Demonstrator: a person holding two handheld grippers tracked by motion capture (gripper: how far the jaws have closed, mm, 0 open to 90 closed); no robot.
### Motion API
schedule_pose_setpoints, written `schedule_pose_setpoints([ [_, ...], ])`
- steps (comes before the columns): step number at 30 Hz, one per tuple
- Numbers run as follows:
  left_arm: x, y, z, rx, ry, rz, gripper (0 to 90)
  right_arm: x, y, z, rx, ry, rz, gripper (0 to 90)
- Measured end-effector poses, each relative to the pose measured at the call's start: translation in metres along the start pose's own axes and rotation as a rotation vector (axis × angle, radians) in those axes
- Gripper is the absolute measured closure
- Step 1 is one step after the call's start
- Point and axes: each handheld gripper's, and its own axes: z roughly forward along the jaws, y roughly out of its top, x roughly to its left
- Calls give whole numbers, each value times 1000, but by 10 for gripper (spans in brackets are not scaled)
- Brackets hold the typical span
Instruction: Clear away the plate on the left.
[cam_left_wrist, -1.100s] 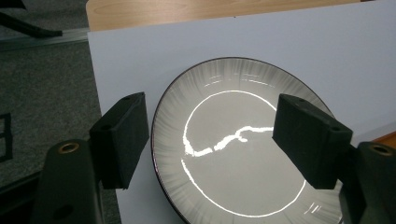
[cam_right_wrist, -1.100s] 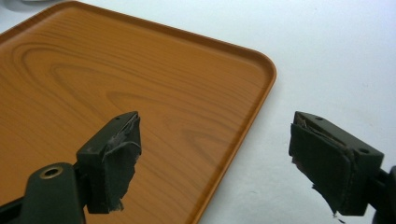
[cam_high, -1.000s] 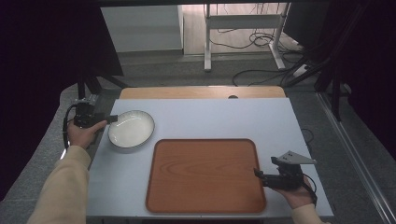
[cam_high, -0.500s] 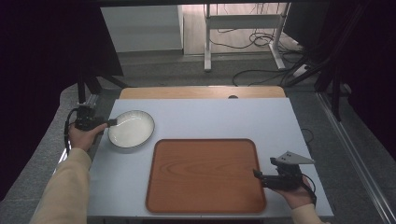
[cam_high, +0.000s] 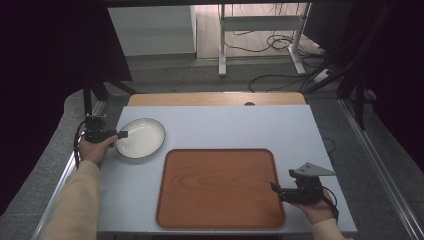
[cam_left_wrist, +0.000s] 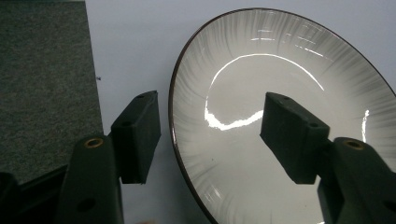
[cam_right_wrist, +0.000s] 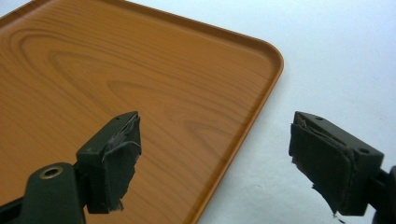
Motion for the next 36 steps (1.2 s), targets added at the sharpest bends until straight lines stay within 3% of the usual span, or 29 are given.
schedule_pose_setpoints([
  [10,3,-1,8,31,4,-41,438,0,0,1,5,-2,-4,173],
  [21,7,0,18,41,-19,-76,534,-1,-1,2,13,-4,0,173],
  [36,12,3,29,82,-68,-102,545,-3,-2,3,21,-9,5,174],
])
